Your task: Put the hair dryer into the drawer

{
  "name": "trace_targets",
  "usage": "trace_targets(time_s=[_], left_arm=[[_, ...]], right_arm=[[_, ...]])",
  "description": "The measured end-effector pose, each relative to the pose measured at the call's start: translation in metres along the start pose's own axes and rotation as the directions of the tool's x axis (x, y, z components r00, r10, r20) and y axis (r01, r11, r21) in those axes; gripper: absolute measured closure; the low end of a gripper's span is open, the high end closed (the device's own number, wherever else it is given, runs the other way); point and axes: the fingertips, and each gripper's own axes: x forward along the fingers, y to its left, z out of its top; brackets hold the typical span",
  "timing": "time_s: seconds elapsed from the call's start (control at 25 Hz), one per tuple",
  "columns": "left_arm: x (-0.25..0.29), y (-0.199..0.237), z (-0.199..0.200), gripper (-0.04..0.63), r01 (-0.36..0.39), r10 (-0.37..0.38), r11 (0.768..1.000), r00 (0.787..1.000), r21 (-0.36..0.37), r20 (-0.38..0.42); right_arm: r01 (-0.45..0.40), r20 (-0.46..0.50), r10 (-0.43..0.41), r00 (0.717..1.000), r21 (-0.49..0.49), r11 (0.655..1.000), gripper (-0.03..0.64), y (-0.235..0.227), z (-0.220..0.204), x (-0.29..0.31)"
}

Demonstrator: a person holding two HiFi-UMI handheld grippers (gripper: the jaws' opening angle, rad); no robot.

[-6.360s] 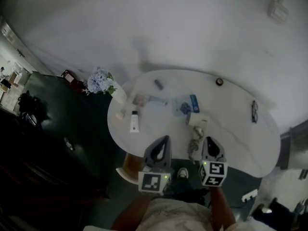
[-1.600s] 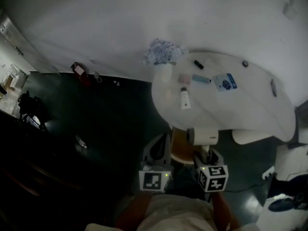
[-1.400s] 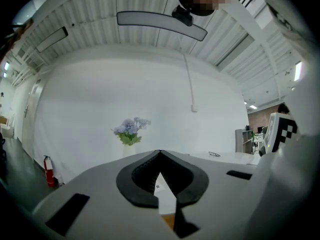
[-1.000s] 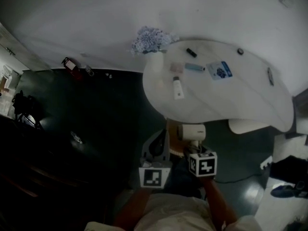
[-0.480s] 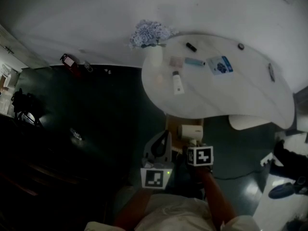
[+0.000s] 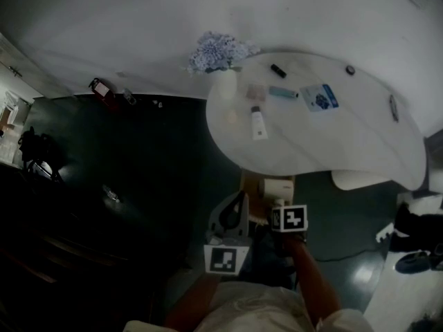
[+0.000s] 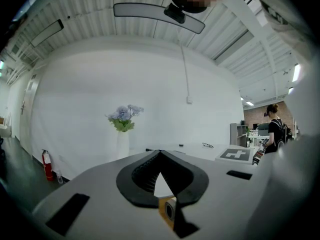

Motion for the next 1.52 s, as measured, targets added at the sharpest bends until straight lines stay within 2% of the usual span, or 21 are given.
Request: trace_targets(time_s=[0.16, 0.44, 0.68, 1.12, 1.32, 1.52], left_arm=[[0.002, 0.002, -0.003, 0.594, -0.001, 0.001, 1.0, 1.0, 0.008, -0.013], [0.005, 0.005, -0.01, 0.594, -0.001, 0.001, 1.0, 0.999, 0.003, -0.043], [0.009, 0.006, -0.015, 0.594, 0.002, -0.002, 1.0, 0.999, 0.004, -0.045], [0.014, 0.017, -0.032, 0.592, -0.022, 0.02, 1.0, 0.994, -0.013, -0.111], [0.019, 0.018, -0.037, 0.594, -0.019, 0.017, 1.0, 0.993, -0.013, -0.115], [0.025, 0.02, -0.039, 0.594, -0.019, 0.017, 1.0, 0.991, -0.015, -0.13]], right_arm=[[0.022, 0.016, -0.022, 1.0, -0.012, 1.0, 0.35, -0.007, 0.014, 0.012], [-0.004, -0.002, 0.004, 1.0, 0.011, 1.0, 0.35, -0.009, 0.024, 0.035], [-0.03, 0.033, 0.029, 0.999, 0.038, 0.999, 0.35, -0.009, 0.033, 0.053], [-0.061, 0.121, 0.052, 0.991, 0.073, 0.995, 0.35, -0.011, 0.06, 0.078], [-0.067, 0.168, 0.055, 0.984, 0.066, 0.996, 0.35, -0.013, 0.073, 0.091], [-0.079, 0.166, 0.062, 0.984, 0.1, 0.992, 0.35, -0.017, 0.08, 0.103]])
